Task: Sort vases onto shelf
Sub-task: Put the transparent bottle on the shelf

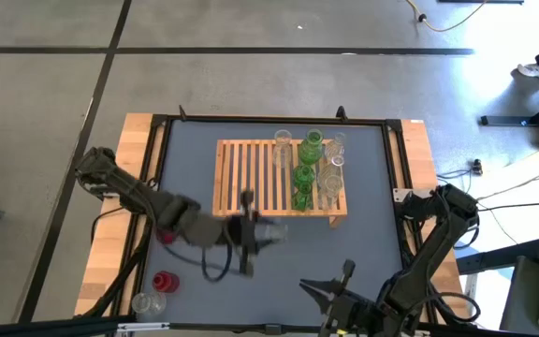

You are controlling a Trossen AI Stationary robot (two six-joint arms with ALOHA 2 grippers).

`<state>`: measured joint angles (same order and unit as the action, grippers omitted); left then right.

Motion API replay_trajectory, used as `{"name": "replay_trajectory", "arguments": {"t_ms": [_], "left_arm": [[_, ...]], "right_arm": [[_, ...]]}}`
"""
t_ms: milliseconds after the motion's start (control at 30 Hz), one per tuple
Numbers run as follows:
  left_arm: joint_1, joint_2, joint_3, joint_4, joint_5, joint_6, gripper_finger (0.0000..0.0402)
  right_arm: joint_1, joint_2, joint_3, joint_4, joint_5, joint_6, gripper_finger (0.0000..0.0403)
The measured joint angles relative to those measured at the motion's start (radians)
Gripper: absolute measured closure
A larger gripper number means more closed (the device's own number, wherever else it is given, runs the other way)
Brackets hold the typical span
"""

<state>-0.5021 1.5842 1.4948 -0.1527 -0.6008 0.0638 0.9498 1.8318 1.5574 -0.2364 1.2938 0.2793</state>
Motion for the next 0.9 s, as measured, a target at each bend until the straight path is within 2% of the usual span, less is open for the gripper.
{"name": "replay_trajectory", "arguments": {"t_ms": [100, 200, 467, 667, 900], "left_arm": [[0.079, -0.033, 0.0, -0.037, 0.031, -0.002, 0.0284], [0.165, -0.044, -0.001, -0.065, 0.108, -0.002, 0.0285], [0.34, -0.044, -0.002, -0.158, 0.246, 0.0, 0.0287], [0.41, -0.045, -0.038, -0.116, 0.284, -0.001, 0.0283], [0.447, -0.054, -0.168, -0.02, 0.305, -0.017, 0.0282]], "right_arm": [[-0.001, -0.006, 0.0, 0.0, 0.021, 0.0, 0.0377], [-0.001, -0.006, 0.0, 0.023, 0.022, 0.001, 0.0377], [-0.007, -0.006, 0.0, 0.026, -0.04, 0.002, 0.0377], [-0.014, -0.006, 0.0, 0.026, -0.069, 0.002, 0.0377], [-0.013, -0.006, 0.0, 0.026, -0.127, 0.003, 0.0377]]}}
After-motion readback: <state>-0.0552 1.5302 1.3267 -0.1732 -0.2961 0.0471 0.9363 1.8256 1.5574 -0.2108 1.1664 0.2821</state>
